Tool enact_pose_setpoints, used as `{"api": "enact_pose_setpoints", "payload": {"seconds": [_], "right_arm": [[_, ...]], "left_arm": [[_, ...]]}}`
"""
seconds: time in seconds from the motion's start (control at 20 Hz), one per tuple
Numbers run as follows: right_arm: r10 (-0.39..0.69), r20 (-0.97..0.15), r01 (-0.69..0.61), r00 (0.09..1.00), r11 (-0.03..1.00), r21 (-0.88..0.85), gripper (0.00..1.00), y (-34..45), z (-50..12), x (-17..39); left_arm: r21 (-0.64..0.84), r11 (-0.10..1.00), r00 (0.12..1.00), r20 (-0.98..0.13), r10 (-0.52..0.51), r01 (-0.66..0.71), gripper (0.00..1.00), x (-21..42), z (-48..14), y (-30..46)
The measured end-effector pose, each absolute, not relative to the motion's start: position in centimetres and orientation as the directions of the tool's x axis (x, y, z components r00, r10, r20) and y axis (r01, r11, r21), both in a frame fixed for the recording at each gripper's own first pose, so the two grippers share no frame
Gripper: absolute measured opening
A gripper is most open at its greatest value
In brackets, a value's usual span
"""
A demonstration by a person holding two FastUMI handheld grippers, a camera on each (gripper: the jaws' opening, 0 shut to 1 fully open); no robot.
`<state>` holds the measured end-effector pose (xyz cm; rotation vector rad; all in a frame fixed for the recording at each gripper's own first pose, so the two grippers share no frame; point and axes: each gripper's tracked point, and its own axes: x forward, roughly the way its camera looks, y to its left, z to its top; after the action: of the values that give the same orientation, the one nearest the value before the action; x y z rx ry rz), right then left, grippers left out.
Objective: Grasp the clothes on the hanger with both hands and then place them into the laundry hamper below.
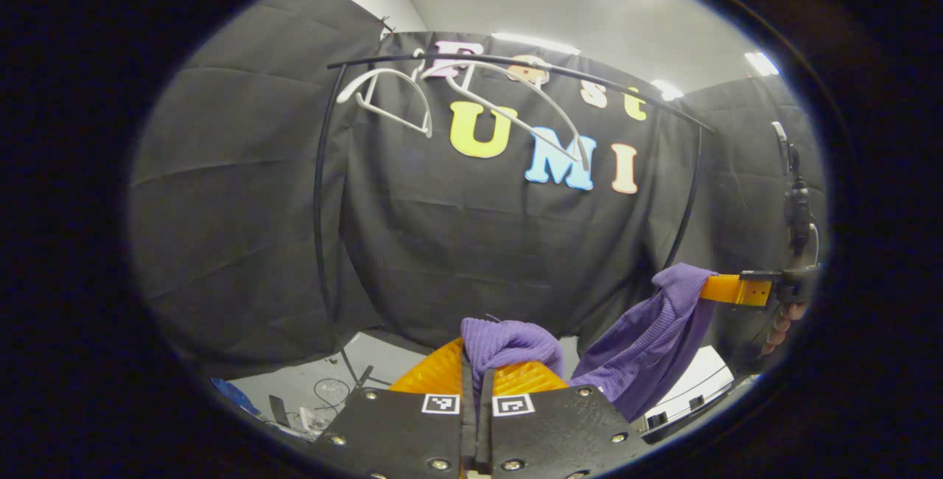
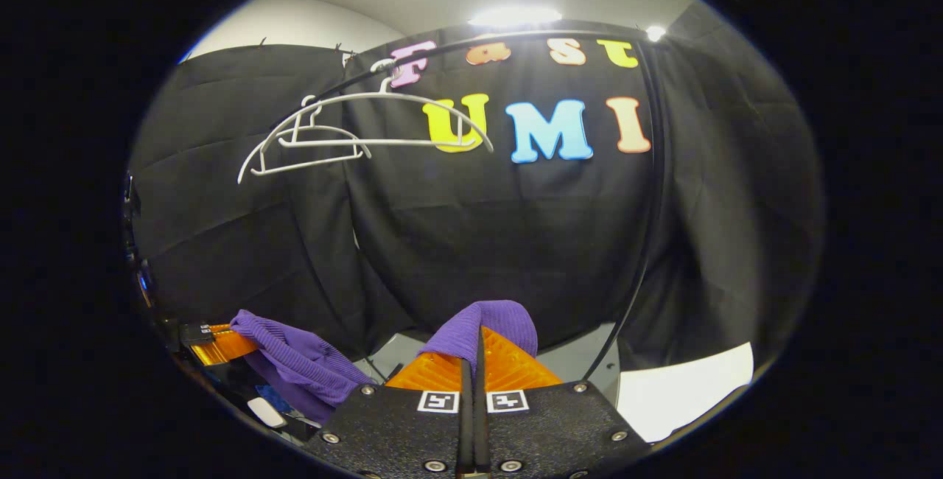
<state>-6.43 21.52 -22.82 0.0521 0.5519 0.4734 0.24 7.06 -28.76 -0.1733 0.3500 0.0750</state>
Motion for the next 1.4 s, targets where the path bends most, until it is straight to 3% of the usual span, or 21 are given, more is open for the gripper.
{"api": "enact_pose_setpoints", "payload": {"seconds": [0.05, 0.1, 0.2, 0.25, 0.35, 0.4, 0.45, 0.5, 0.55, 0.8, 0.85, 0.95, 1.4], "right_arm": [[0.441, -0.526, -0.410, 0.727, 0.894, 0.181, 0.00, 21.6, -24.3, -7.2], [0.436, -0.565, -0.404, 0.701, 0.895, 0.189, 0.00, 21.8, -26.1, -7.9], [0.420, -0.638, -0.382, 0.645, 0.901, 0.207, 0.00, 21.9, -29.6, -9.0], [0.415, -0.667, -0.370, 0.619, 0.903, 0.219, 0.00, 22.1, -31.0, -9.3], [0.408, -0.712, -0.356, 0.572, 0.905, 0.233, 0.00, 22.3, -33.5, -10.3], [0.403, -0.728, -0.356, 0.555, 0.906, 0.229, 0.00, 22.4, -34.8, -10.7], [0.393, -0.743, -0.354, 0.542, 0.909, 0.222, 0.00, 22.5, -36.0, -11.1], [0.389, -0.753, -0.355, 0.531, 0.909, 0.219, 0.00, 22.7, -37.5, -11.6], [0.385, -0.756, -0.355, 0.530, 0.910, 0.215, 0.00, 22.8, -38.5, -7.7], [0.340, -0.794, -0.323, 0.504, 0.927, 0.192, 0.00, 22.4, -44.6, -7.6], [0.330, -0.803, -0.311, 0.496, 0.931, 0.191, 0.00, 22.4, -45.5, -7.5], [0.322, -0.814, -0.295, 0.484, 0.935, 0.195, 0.00, 22.3, -46.7, -7.9], [0.309, -0.843, -0.284, 0.440, 0.939, 0.195, 0.00, 21.6, -48.7, -9.5]], "left_arm": [[-0.152, 0.985, 0.930, -0.366, 0.025, -0.086, 0.01, 0.1, -30.1, 6.5], [-0.148, 0.987, 0.922, -0.387, 0.006, -0.068, 0.05, 0.1, -31.5, 6.2], [-0.134, 0.990, 0.901, -0.432, -0.028, -0.033, 0.01, 0.4, -34.3, 5.1], [-0.129, 0.992, 0.892, -0.449, -0.045, -0.015, 0.05, 0.8, -35.7, 4.4], [-0.129, 0.991, 0.874, -0.480, -0.078, 0.018, 0.01, 2.1, -38.4, 3.6], [-0.128, 0.991, 0.863, -0.497, -0.087, 0.027, 0.05, 2.7, -39.8, 3.4], [-0.121, 0.992, 0.853, -0.514, -0.089, 0.030, 0.01, 3.0, -41.2, 3.3], [-0.121, 0.992, 0.845, -0.526, -0.094, 0.035, 0.05, 2.8, -42.8, 3.1], [-0.124, 0.992, 0.840, -0.534, -0.097, 0.036, 0.01, 2.7, -44.3, 2.9], [-0.160, 0.987, 0.800, -0.594, -0.087, -0.011, 0.01, 2.6, -53.3, 2.1], [-0.165, 0.986, 0.792, -0.604, -0.083, -0.022, 0.05, 2.7, -54.3, 2.4], [-0.165, 0.985, 0.779, -0.623, -0.072, -0.041, 0.01, 2.6, -56.5, 2.8], [-0.125, 0.992, 0.753, -0.654, -0.069, -0.017, 0.01, 1.6, -58.8, 2.9]]}}
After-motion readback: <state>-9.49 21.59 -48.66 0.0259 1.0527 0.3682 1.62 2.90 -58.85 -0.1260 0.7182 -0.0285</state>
